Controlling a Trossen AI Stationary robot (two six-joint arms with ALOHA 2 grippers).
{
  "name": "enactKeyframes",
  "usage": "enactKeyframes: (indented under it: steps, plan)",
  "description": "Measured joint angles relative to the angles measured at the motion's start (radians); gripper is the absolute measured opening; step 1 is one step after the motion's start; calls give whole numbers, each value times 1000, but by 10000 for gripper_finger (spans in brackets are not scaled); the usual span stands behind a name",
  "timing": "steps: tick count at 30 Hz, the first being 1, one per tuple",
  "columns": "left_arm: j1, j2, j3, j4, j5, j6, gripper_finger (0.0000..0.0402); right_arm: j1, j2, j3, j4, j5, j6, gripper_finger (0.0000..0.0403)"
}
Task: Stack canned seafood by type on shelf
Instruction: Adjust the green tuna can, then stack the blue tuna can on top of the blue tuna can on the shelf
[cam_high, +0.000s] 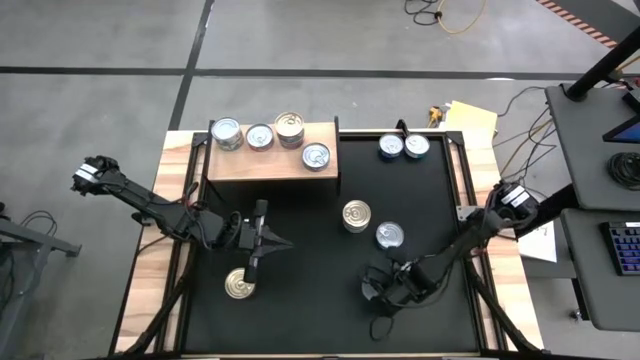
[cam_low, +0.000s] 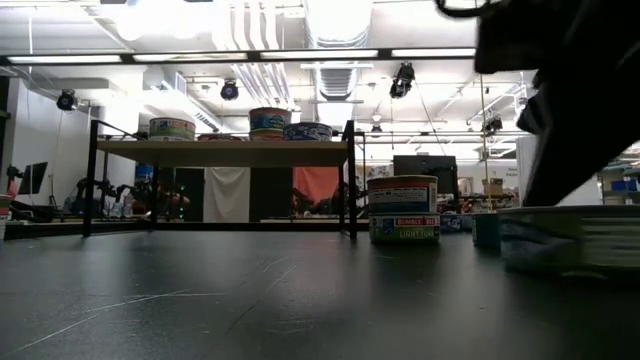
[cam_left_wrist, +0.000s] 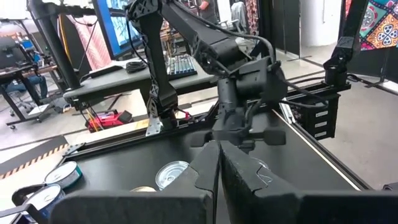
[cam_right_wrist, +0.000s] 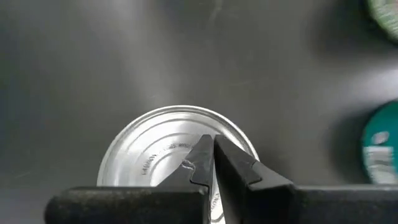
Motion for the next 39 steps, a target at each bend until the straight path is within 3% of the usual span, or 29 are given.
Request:
enactKeyframes:
  steps: [8, 15, 18, 24, 26, 32, 39]
  plan:
    - [0, 0, 0, -2, 0, 0, 0, -103, 5, -7, -39, 109, -62, 9]
    - [0, 0, 0, -13, 0, -45, 0, -122, -51, 28, -125, 107, -64, 9]
    - [0, 6, 0, -22, 0, -73, 0, -101, -90, 47, -238, 47, 39, 9]
    - [0, 49, 0, -21, 0, -97, 0, -13, -140, 45, -415, -232, 343, 9]
    - [0, 69, 0, 2, 0, -97, 0, 32, -140, 39, -435, -273, 426, 9]
    - [0, 126, 17, 78, 2, -209, 0, 146, -108, 35, -433, -217, 633, 9]
    - [-14, 203, 75, 77, 2, -265, 0, 179, -3, 35, -412, -152, 703, 9]
